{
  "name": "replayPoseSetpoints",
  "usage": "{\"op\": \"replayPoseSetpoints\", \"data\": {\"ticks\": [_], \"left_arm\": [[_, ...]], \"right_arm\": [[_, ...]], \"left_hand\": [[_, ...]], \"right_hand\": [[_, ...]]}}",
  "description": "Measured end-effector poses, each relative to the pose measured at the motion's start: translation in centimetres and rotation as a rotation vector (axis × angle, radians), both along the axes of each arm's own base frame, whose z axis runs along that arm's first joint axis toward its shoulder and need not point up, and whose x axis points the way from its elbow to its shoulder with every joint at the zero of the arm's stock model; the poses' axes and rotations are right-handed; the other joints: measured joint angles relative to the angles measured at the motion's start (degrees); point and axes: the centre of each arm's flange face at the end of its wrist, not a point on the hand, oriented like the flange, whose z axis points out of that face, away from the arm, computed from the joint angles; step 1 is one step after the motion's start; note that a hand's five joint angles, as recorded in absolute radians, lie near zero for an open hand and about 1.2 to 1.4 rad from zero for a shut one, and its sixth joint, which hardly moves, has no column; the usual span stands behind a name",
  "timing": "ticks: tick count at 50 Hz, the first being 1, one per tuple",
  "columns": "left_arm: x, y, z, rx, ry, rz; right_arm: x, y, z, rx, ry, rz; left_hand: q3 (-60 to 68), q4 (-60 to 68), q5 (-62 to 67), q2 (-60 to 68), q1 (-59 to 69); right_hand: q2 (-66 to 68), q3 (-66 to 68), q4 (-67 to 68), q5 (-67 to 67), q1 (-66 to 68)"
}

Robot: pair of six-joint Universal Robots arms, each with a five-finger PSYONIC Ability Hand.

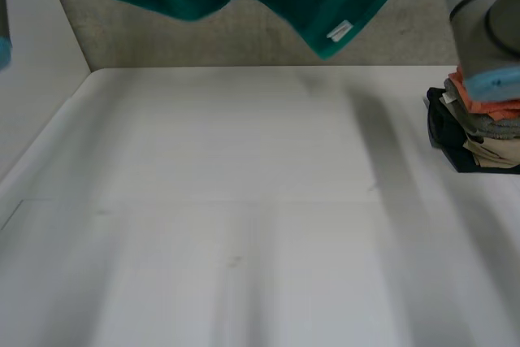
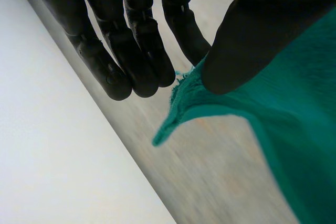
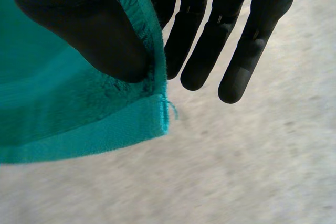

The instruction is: Fold the laundry.

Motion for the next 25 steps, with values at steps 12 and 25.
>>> {"op": "replayPoseSetpoints", "data": {"ticks": [12, 25], "left_arm": [[-0.5, -1.2, -16.9, 0.483, -0.115, -0.036], [1.6, 4.9, -26.7, 0.912, -0.396, -0.002]], "right_arm": [[1.4, 0.5, -14.7, 0.49, 0.22, 0.085], [-2.1, 5.4, -21.7, 0.891, 0.515, 0.008]], "left_hand": [[0.02, 0.0, 0.0, 0.04, 0.0], [0.02, 0.0, 0.0, 0.04, 0.0]], "right_hand": [[0.0, 0.0, 0.0, -0.01, -0.01], [0.0, 0.0, 0.0, -0.01, -0.01]]}}
